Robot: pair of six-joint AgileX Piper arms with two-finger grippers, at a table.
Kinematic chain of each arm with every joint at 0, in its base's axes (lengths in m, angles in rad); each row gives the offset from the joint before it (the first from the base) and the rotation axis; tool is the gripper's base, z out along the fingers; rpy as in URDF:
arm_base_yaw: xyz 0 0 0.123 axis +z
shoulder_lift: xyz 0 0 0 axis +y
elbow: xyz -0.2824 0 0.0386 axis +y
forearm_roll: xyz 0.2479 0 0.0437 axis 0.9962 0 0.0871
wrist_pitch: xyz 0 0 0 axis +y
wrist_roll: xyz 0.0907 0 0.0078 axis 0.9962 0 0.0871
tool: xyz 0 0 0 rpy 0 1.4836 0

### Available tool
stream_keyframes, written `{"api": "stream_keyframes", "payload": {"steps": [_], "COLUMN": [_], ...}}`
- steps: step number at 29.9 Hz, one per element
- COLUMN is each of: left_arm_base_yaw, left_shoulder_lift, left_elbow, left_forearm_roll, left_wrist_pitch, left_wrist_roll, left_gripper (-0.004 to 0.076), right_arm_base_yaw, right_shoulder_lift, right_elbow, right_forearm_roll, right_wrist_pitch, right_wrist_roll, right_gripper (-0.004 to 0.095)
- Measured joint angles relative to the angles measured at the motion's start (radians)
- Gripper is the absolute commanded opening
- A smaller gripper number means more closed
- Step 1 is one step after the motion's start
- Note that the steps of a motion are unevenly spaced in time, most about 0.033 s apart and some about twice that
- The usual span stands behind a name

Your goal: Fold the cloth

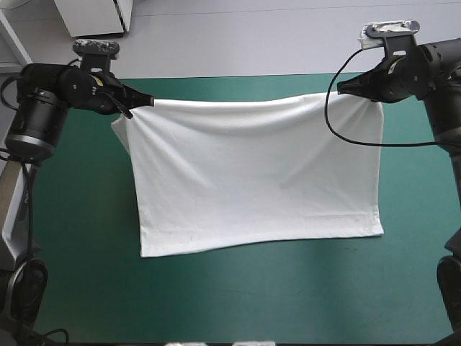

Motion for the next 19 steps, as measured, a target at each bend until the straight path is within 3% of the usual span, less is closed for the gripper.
{"api": "stream_keyframes", "payload": {"steps": [10, 19], "left_arm_base_yaw": [0.0, 0.0], "left_shoulder_lift": [-0.024, -0.026], "left_elbow": [-0.239, -0.282], "left_forearm_roll": [-0.016, -0.038], "left_wrist_pitch": [0.105, 0.088], "left_wrist_roll": [0.009, 0.026], "left_gripper": [-0.0009, -0.0009], "right_arm_base_yaw": [-0.001, -0.001], "right_shoulder_lift": [-0.116, -0.11], "right_elbow": [-0.096, -0.125], "right_forearm_roll": [0.0, -0.009], "right_wrist_pitch": [0.004, -0.049], "right_wrist_roll": [-0.019, -0.034], "right_gripper": [-0.0017, -0.0017]}}
